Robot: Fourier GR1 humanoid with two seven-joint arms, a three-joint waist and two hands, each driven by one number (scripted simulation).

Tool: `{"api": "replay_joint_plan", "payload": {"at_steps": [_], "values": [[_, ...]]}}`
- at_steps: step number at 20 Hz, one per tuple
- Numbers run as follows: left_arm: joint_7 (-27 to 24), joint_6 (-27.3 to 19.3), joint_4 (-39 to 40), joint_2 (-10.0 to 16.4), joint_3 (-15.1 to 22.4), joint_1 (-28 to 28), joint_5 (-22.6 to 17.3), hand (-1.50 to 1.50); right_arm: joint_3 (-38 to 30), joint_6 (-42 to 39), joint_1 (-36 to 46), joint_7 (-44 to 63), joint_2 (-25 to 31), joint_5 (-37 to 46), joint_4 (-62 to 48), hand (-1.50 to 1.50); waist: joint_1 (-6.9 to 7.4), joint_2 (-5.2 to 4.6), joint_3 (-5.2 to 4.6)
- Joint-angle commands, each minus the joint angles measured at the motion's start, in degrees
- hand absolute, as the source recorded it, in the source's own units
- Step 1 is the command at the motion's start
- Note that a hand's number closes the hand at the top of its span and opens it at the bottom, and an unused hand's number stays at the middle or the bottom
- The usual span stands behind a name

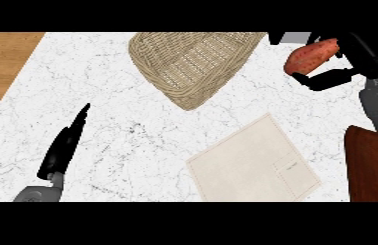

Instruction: Pick the sweet potato from the placemat and place it in the basket

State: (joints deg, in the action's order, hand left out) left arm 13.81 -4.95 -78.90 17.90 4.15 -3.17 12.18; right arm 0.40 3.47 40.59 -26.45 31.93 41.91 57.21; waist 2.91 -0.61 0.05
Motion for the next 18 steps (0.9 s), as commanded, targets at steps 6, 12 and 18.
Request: {"api": "replay_joint_plan", "payload": {"at_steps": [6,12,18], "values": [[2.77,-0.40,-0.82,-0.91,-0.80,-1.55,0.60,0.00,-7.33,-16.13,18.91,-10.01,8.42,-8.07,-13.56,1.50,-1.27,0.26,-0.03],[-3.26,-0.66,0.14,-0.58,-1.96,4.91,0.78,0.00,-8.08,-27.89,24.22,-4.54,6.70,-12.23,-13.66,1.50,-1.93,0.59,-0.10],[0.67,-0.10,2.54,-0.97,-2.26,-1.49,2.08,0.00,-7.42,-33.54,33.46,2.41,3.61,-12.62,-15.79,1.50,-2.02,0.48,-0.10]]}}
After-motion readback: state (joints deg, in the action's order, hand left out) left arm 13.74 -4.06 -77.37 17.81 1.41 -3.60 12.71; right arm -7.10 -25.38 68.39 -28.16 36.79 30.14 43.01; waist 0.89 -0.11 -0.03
